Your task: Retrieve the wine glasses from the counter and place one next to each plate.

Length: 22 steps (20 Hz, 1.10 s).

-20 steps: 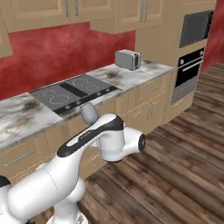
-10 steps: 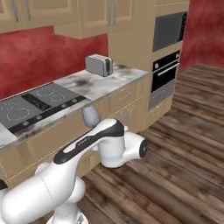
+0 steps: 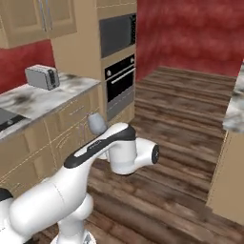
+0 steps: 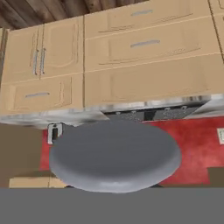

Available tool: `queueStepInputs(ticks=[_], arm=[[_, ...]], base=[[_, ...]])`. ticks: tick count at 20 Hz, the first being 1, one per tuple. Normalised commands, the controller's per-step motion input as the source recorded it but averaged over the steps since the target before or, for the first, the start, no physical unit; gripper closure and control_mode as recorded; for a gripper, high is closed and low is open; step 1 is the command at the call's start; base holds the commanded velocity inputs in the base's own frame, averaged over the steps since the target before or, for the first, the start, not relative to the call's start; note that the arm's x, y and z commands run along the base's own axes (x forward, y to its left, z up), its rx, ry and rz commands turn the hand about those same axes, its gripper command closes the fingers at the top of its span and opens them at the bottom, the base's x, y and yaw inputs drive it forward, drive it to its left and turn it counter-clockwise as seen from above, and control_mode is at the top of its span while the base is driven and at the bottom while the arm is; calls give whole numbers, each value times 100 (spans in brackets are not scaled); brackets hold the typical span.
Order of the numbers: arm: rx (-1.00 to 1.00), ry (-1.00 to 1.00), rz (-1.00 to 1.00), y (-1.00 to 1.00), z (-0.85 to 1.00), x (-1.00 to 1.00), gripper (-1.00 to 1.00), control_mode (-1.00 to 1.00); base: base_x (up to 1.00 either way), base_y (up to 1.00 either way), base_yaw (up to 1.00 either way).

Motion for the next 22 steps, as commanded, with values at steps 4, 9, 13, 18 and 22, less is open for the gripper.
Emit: queueStepInputs(ticks=[4,9,13,18,22], arm=[[0,0,0,0,0,0,100,100],[0,0,0,0,0,0,100,100],[0,0,0,0,0,0,100,100],[0,0,0,0,0,0,100,100],[0,0,0,0,0,0,100,100]], base=[[0,-43,-87],[0,-34,-88],[24,-68,-59],[61,-100,9],[78,-100,10]])
